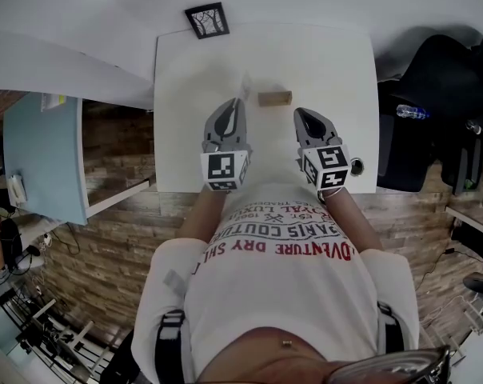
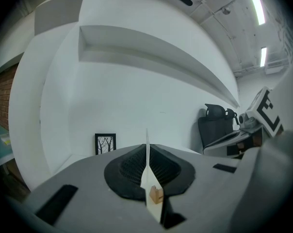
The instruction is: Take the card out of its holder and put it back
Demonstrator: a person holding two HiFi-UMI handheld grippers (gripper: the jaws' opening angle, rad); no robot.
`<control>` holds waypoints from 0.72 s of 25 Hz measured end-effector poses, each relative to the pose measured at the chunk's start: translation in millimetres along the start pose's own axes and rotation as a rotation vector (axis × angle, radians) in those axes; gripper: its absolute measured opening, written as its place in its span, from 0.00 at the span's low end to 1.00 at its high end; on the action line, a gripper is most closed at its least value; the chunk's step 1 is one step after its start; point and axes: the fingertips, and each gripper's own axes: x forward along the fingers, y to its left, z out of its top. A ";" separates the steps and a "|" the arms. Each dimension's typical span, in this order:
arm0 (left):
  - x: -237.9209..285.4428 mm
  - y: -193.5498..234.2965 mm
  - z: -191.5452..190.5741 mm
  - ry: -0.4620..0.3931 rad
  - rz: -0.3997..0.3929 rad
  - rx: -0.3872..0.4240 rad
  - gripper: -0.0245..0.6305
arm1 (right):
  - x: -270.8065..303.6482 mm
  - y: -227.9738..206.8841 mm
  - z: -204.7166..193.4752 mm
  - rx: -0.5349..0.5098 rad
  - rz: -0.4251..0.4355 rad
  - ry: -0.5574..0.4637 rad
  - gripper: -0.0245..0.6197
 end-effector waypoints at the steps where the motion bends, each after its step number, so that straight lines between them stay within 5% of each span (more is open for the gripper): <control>1: 0.5 -0.9 -1.0 0.004 -0.012 0.001 0.09 | -0.3 -1.7 -0.3 0.001 -0.007 -0.002 0.07; 7: 9.9 -7.3 -3.9 0.028 -0.146 0.036 0.09 | -1.2 -12.2 -6.4 0.011 -0.045 0.011 0.07; 18: 27.1 -29.5 15.2 -0.048 -0.579 0.186 0.09 | -7.6 -24.4 -24.9 0.032 -0.120 0.046 0.07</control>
